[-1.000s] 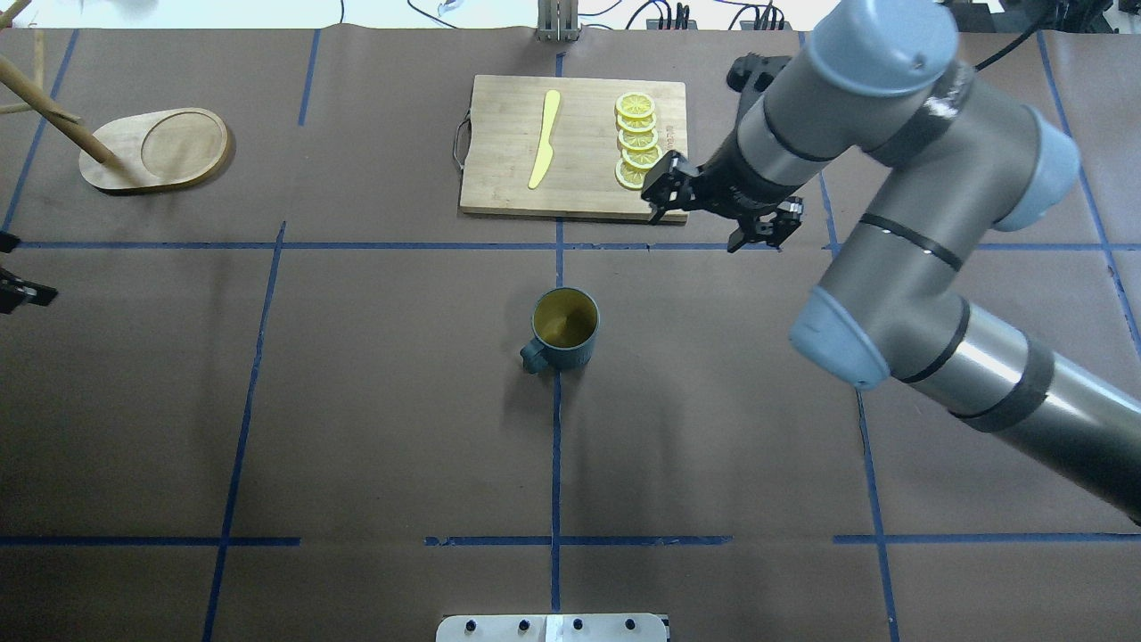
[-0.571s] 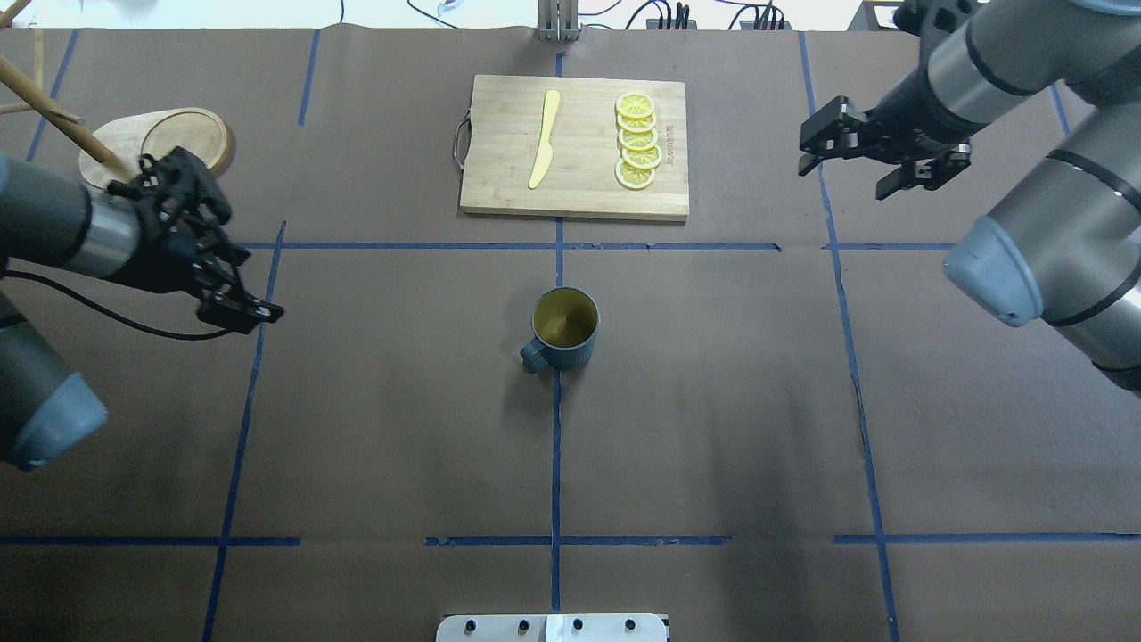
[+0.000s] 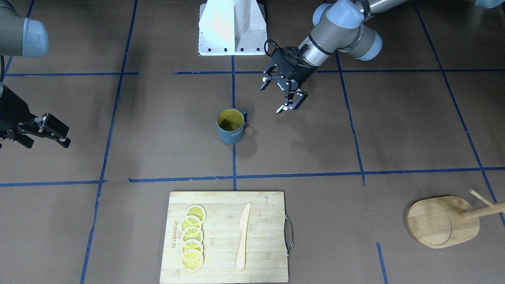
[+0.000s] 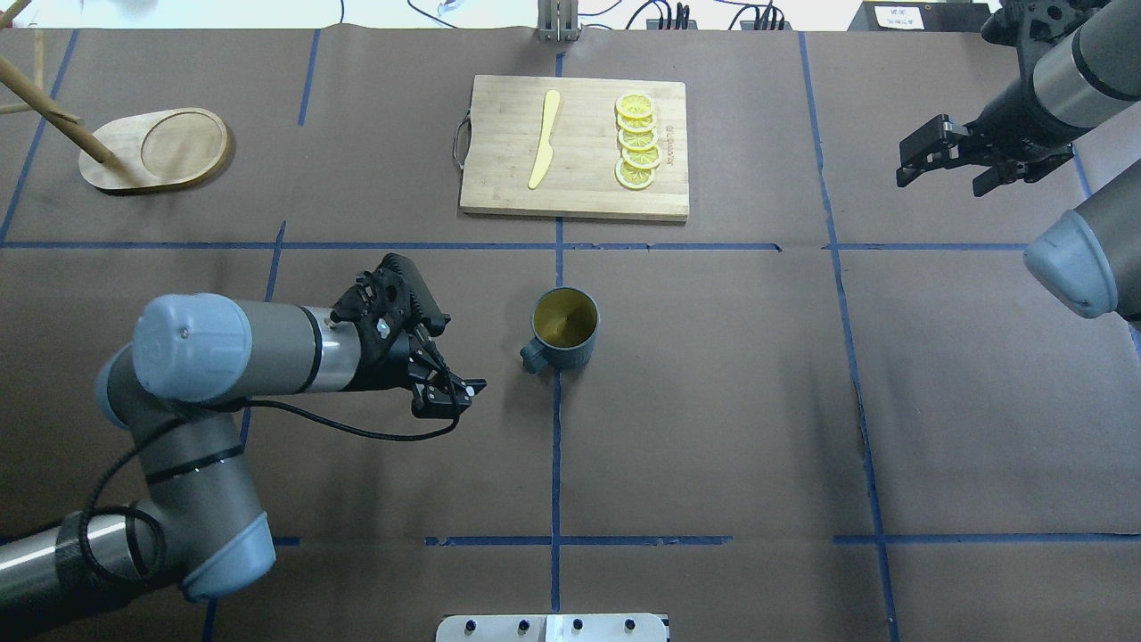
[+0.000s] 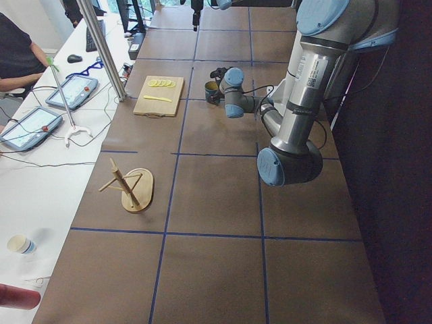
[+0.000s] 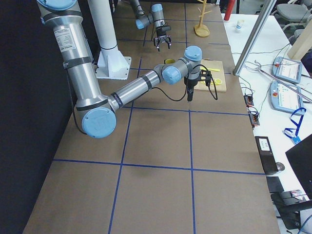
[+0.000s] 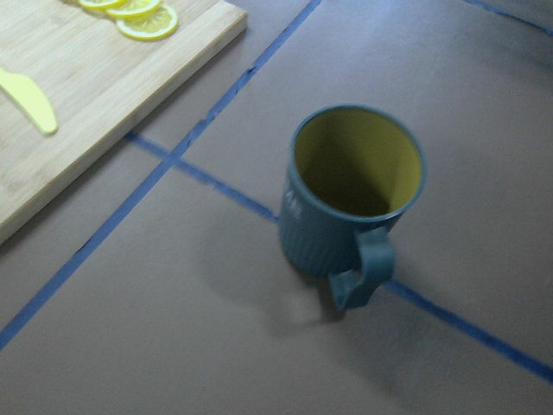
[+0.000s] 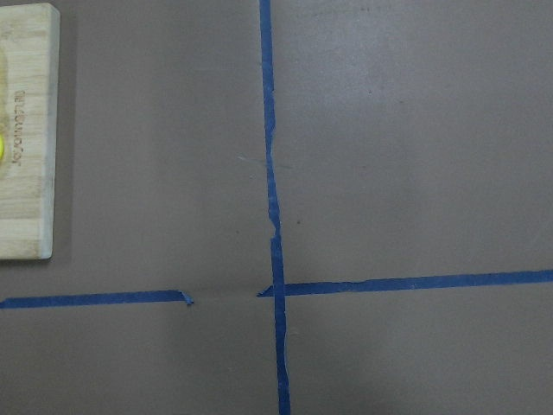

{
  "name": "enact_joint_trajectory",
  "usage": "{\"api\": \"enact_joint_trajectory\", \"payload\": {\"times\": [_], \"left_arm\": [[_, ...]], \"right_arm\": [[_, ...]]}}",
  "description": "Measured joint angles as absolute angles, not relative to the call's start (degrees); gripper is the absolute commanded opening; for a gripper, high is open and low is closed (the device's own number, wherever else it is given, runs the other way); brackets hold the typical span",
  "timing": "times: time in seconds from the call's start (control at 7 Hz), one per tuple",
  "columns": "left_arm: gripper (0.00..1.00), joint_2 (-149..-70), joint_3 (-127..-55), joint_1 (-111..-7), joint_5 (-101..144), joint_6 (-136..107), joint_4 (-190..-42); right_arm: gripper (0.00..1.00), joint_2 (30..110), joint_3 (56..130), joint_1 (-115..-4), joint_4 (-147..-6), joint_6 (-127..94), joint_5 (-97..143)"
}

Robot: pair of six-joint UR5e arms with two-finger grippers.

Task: Hang cup on storage rack
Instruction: 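Raise the right gripper away while the left gripper reaches toward the mug, then close the left gripper on the teal mug's handle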

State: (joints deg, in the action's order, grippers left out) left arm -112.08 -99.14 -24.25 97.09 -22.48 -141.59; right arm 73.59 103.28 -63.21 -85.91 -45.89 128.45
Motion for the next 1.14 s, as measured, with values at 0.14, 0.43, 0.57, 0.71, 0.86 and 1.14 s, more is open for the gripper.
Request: {"api": "enact_joint_trajectory", "payload": {"times": [0.14, 0.43, 0.57, 0.71, 0.86, 1.14], "left_arm": [[0.92, -113.97, -96.65, -20.73, 91.56, -23.72, -145.45], [0.92, -116.05, -94.75, -17.82, 86.68, -27.14, -147.78], [0.92, -116.30, -94.56, -17.59, 84.58, -28.87, -147.92], [0.92, -116.40, -94.39, -17.53, 80.62, -30.02, -147.88], [0.92, -116.41, -94.06, -17.55, 77.53, -30.77, -147.85], [0.92, -116.57, -92.88, -17.77, 75.90, -31.18, -147.85]], "right_arm": [[1.00, 73.54, 102.37, -63.23, -85.73, -45.62, 128.47], [1.00, 73.43, 101.62, -63.21, -85.62, -45.52, 128.52], [1.00, 73.41, 101.52, -63.20, -85.61, -45.52, 128.55], [1.00, 73.39, 101.44, -63.19, -85.61, -45.53, 128.57], [1.00, 73.39, 101.39, -63.16, -85.61, -45.53, 128.58], [1.00, 73.39, 101.34, -63.12, -85.61, -45.53, 128.58]]}}
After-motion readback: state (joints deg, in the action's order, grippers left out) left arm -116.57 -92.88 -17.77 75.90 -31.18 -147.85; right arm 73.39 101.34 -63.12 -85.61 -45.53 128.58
